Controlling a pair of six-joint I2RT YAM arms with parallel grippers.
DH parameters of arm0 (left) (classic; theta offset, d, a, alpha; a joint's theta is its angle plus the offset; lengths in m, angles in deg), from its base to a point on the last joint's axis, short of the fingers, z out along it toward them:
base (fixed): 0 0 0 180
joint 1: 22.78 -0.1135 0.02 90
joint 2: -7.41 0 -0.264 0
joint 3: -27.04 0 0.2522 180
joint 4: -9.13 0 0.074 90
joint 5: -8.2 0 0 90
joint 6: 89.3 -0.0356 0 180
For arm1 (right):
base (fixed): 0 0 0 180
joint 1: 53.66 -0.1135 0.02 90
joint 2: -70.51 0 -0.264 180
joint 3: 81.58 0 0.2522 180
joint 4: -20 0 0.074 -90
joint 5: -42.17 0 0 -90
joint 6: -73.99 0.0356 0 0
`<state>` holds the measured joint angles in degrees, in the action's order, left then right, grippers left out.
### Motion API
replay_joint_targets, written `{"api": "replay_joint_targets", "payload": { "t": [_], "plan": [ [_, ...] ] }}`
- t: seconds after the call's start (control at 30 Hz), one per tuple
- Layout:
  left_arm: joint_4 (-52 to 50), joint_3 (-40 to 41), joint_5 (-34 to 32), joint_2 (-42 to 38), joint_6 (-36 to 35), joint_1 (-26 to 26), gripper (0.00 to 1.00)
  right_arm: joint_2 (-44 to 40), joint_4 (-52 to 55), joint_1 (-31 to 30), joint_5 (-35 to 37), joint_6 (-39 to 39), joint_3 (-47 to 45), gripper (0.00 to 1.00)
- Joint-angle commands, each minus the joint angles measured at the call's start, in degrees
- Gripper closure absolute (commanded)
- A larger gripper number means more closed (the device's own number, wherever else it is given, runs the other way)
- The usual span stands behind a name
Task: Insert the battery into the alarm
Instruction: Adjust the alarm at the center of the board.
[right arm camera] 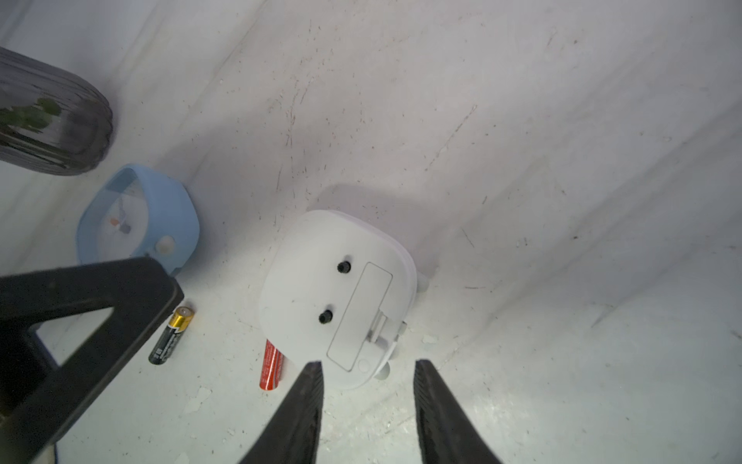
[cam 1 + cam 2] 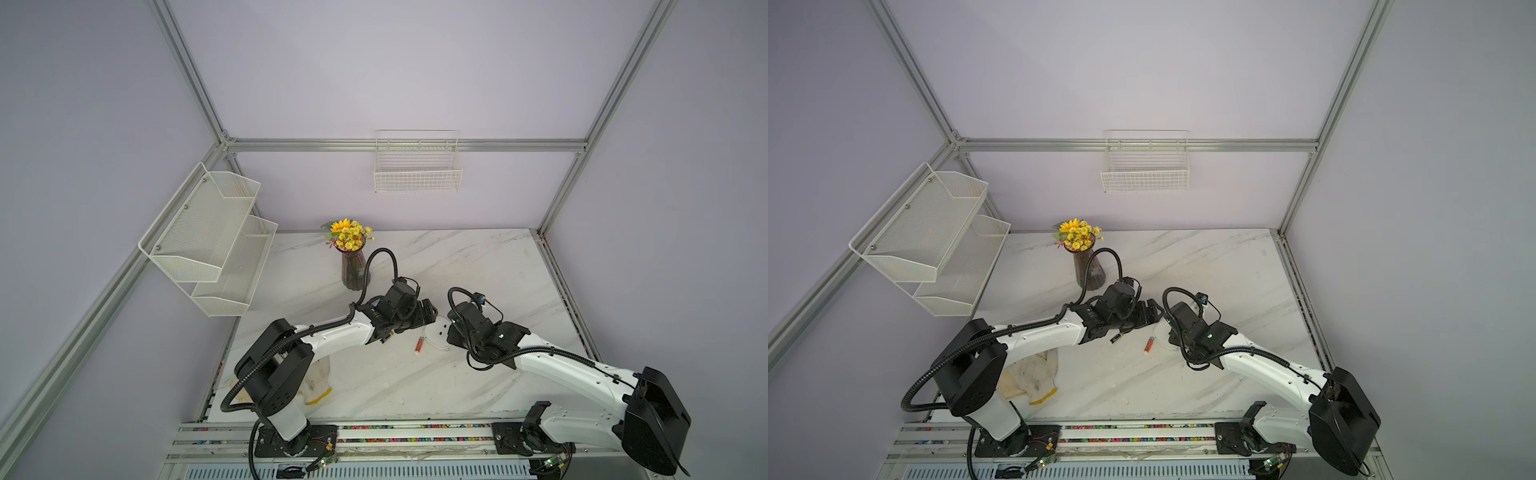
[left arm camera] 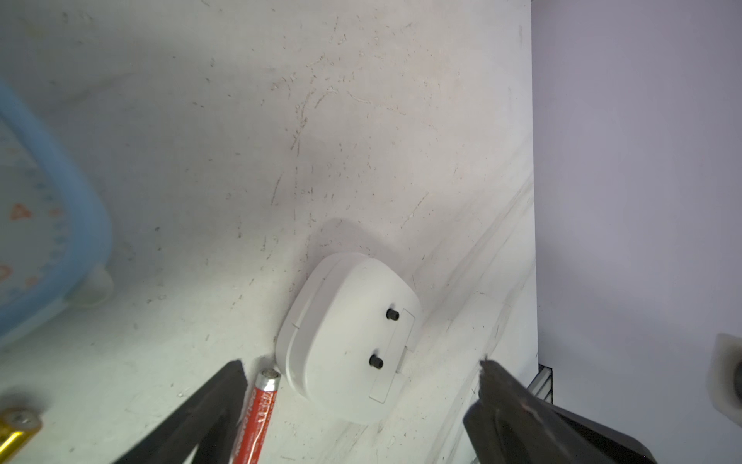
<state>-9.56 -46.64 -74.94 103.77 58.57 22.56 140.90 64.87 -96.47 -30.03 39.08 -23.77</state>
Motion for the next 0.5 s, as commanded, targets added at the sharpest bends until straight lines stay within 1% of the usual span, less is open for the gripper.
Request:
{"api": "replay_joint_targets", "payload": {
  "t": [0.0,0.13,0.3,0.47],
  "plan": [
    [0.71,-3.45,1.18,2.67,-1.41,0.79,0.09,-0.35,-1.75,1.12,-4.1,4.63,-1.06,0.67],
    [0.96,-5.31,1.46,5.93,-2.66,0.96,0.09,0.65,-2.79,3.56,-5.19,5.78,-2.57,0.73],
    [2.9,-5.24,2.11,8.0,-2.39,0.91,0.09,1.32,-7.35,6.67,-7.96,5.38,-4.39,0.73],
    [6.48,-3.63,5.19,8.9,-0.62,1.2,0.1,3.38,-11.67,9.88,-10.9,5.46,-6.45,0.74]
  ]
}}
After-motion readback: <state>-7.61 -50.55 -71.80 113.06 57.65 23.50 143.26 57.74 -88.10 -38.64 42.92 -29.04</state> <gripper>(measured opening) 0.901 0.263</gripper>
